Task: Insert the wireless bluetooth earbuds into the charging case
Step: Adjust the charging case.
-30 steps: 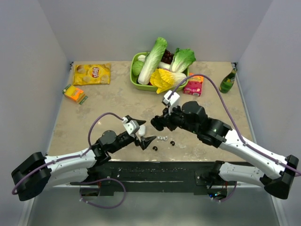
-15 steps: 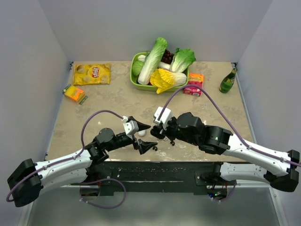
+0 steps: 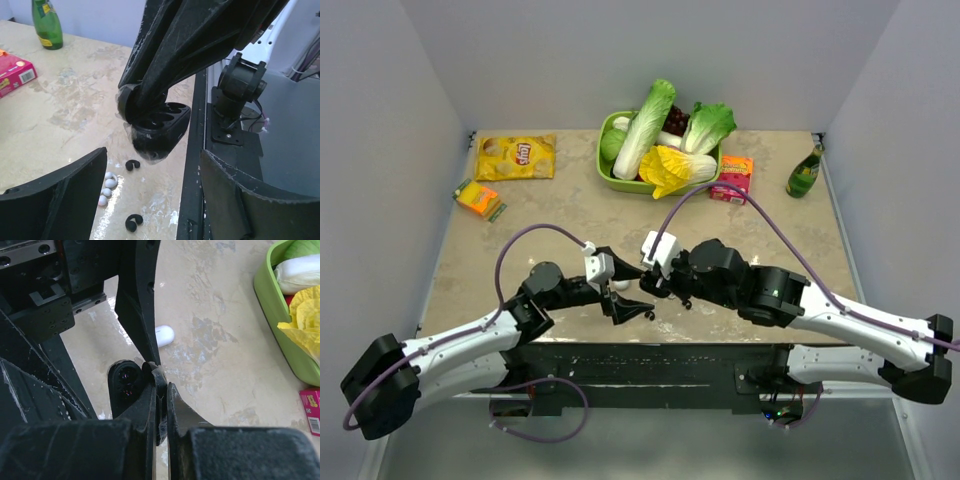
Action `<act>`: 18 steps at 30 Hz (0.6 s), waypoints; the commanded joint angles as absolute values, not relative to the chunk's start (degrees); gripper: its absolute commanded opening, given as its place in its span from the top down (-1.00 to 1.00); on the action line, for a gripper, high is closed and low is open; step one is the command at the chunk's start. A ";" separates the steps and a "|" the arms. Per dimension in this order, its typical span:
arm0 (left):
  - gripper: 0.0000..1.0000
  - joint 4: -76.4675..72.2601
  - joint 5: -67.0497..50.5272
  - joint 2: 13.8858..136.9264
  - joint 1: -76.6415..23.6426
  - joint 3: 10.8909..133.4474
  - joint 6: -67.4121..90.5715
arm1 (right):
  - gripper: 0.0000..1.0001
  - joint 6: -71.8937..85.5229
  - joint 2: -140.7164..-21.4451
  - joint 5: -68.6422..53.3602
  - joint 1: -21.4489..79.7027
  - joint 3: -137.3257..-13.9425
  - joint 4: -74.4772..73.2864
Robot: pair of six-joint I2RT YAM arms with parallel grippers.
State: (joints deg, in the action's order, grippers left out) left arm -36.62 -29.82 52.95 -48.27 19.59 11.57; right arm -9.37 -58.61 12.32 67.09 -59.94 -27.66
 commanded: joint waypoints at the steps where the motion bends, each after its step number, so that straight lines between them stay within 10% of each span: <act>1: -0.55 -41.92 -35.77 54.32 -47.72 22.24 13.01 | 1.00 -10.63 -59.58 8.80 67.59 -62.93 -28.39; 18: -0.25 -44.73 -38.76 57.39 -47.55 22.15 13.80 | 1.00 -10.20 -61.26 6.24 67.59 -63.72 -28.65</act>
